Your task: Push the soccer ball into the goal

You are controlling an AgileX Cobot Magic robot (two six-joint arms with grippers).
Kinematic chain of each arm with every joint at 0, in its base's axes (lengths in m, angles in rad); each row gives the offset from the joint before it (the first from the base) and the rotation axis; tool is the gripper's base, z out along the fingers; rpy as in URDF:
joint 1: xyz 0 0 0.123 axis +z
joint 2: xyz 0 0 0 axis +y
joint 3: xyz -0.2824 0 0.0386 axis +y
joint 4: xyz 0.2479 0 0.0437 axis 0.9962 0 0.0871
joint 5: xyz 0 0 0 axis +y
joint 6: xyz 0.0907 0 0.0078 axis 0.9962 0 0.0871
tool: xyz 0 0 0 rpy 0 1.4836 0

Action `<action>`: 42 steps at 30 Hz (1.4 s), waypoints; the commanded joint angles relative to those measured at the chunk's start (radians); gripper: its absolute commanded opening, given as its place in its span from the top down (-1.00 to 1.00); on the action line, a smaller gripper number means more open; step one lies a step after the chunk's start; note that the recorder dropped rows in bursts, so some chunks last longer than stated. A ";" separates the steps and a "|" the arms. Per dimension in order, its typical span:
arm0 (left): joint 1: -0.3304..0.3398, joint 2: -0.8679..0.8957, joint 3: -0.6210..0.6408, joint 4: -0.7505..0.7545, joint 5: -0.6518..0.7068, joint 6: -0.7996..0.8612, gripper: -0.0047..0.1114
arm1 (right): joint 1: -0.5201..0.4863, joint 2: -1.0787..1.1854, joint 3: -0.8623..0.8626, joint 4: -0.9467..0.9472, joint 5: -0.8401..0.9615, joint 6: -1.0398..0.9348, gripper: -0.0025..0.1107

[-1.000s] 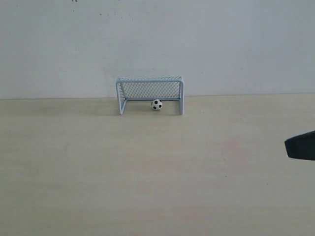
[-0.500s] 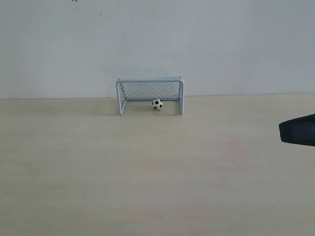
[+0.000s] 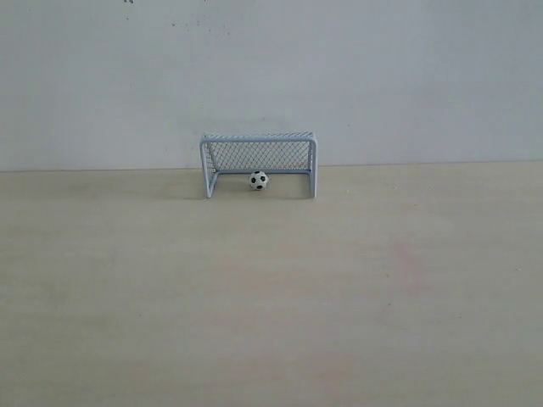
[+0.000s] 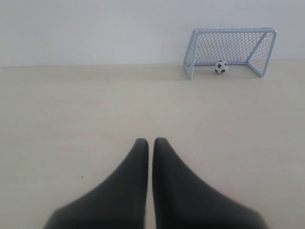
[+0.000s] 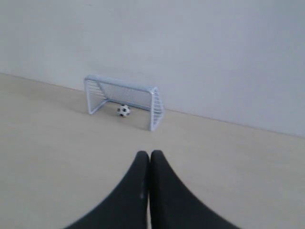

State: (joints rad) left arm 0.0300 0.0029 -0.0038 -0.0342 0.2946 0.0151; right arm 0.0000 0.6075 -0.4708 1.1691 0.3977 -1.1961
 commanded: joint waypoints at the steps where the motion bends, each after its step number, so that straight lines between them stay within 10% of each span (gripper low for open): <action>1: -0.005 -0.003 0.004 0.002 0.001 0.004 0.84 | -0.001 -0.133 0.182 0.006 -0.159 0.063 0.96; 14: -0.005 -0.003 0.004 0.002 0.001 0.004 0.84 | -0.001 -0.204 0.256 -0.064 -0.296 0.156 0.96; 25: -0.005 -0.003 0.004 0.002 0.001 0.004 0.84 | -0.001 -0.410 0.396 -1.055 -0.303 1.209 0.96; 42: -0.005 -0.003 0.004 0.002 0.001 0.004 0.84 | -0.001 -0.581 0.471 -1.105 -0.235 1.231 0.96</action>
State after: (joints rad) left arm 0.0300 0.0029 -0.0038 -0.0342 0.2946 0.0151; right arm 0.0000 0.0455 -0.0048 0.0863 0.1333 0.0337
